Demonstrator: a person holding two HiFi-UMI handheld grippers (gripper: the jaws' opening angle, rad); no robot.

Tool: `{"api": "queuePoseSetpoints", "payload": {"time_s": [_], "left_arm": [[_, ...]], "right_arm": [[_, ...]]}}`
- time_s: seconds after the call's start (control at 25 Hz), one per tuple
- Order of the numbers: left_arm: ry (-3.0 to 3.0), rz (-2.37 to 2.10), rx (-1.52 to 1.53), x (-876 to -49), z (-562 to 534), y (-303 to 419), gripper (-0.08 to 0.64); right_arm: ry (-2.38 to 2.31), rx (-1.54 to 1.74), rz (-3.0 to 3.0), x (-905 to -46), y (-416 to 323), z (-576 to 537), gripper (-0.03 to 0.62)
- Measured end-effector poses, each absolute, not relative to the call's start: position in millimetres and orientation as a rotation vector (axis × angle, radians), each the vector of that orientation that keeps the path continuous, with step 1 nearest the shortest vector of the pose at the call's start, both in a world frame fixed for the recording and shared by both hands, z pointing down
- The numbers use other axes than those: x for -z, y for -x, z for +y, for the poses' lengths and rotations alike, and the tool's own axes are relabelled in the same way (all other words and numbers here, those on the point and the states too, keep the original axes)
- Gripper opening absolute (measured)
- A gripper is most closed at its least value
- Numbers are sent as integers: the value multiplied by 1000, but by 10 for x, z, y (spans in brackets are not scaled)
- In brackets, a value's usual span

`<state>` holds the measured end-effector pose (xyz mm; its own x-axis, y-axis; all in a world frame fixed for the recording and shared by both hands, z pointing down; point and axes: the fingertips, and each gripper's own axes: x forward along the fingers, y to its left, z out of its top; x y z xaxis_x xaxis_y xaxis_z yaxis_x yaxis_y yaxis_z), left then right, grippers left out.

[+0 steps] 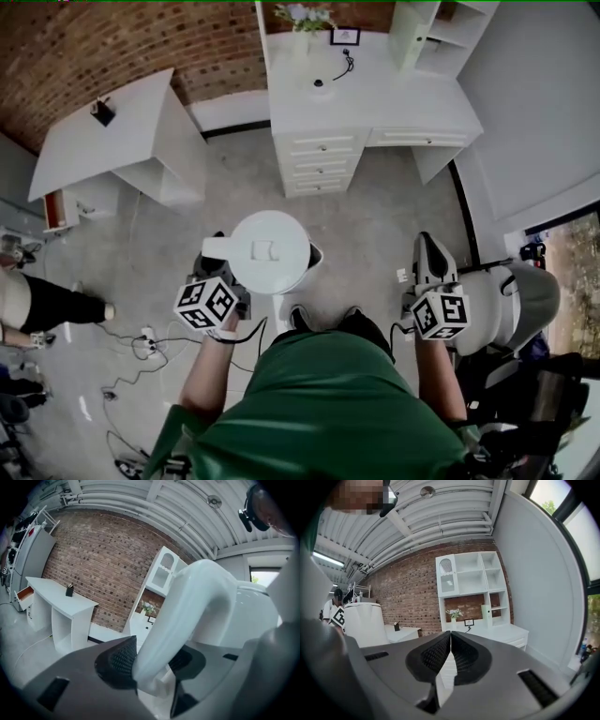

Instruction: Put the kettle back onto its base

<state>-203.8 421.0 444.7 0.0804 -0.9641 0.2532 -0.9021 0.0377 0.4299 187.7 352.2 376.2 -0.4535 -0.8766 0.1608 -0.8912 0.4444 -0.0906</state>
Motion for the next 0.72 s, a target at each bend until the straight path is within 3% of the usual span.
{"api": "queuePoseSetpoints", "payload": {"time_s": [0.32, 0.72], "left_arm": [[-1864, -1814, 174, -4561, 4136, 2349, 190], [-1812, -1903, 156, -4513, 3640, 2490, 189]], "right_arm": [[-1593, -293, -2528, -3932, -1698, 3636, 23], [-1489, -368, -2617, -4131, -1445, 2870, 23]]}}
